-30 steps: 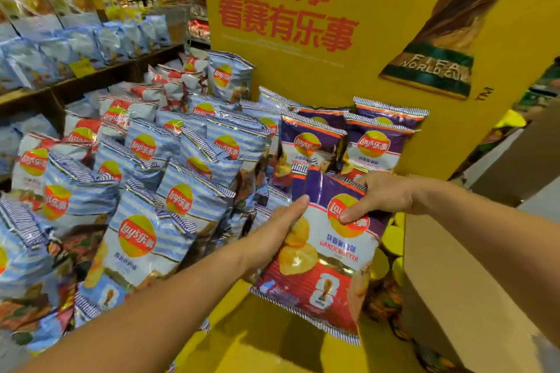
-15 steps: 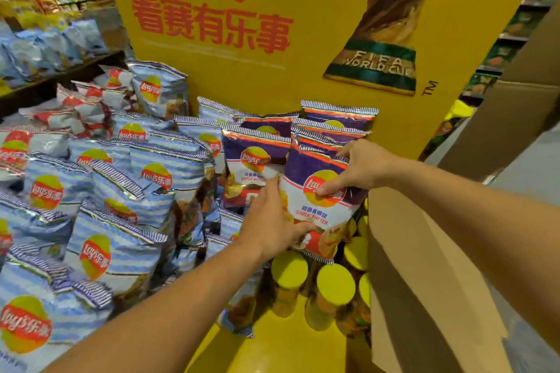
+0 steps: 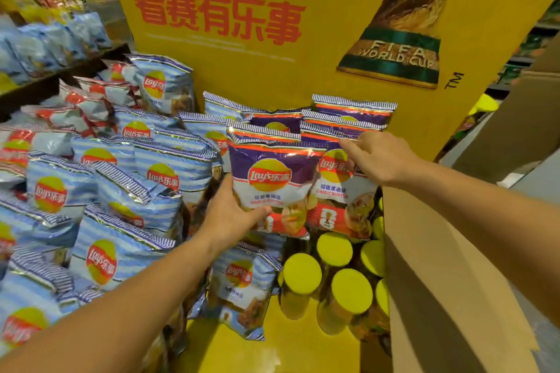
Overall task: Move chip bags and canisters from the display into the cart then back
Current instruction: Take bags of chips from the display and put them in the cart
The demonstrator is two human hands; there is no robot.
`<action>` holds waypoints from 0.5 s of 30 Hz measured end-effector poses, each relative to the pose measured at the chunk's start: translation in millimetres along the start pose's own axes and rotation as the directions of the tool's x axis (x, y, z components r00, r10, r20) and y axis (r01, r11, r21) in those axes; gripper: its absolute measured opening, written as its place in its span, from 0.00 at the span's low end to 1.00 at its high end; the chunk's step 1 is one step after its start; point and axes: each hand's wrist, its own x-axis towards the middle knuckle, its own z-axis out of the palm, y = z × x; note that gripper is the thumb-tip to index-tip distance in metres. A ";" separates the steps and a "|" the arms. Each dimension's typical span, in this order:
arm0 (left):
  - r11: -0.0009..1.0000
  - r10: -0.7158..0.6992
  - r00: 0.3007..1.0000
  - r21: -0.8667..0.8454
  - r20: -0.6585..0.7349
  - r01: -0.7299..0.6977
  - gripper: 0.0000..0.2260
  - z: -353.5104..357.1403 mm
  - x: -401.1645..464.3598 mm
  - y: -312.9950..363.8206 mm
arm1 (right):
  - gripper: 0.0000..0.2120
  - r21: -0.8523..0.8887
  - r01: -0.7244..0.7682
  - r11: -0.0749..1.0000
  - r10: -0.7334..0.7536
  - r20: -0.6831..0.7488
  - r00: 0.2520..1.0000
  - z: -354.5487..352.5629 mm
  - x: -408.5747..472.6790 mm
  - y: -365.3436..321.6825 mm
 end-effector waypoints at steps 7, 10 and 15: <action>0.914 -0.188 0.960 0.320 -0.209 0.249 0.49 15.3 20.6 -9.8 | 0.18 -0.381 0.120 0.917 -0.154 -0.060 0.986 7.2 -18.9 -9.3; 0.881 -0.094 0.927 0.404 -0.363 0.247 0.47 27.5 13.6 -1.7 | 0.23 -0.437 0.137 0.889 -0.210 -0.123 0.970 11.4 -21.2 -8.3; 0.850 0.179 0.887 0.521 -0.426 0.079 0.26 27.9 6.9 7.4 | 0.19 -0.450 0.159 0.879 -0.289 -0.237 0.928 13.3 -31.2 -9.0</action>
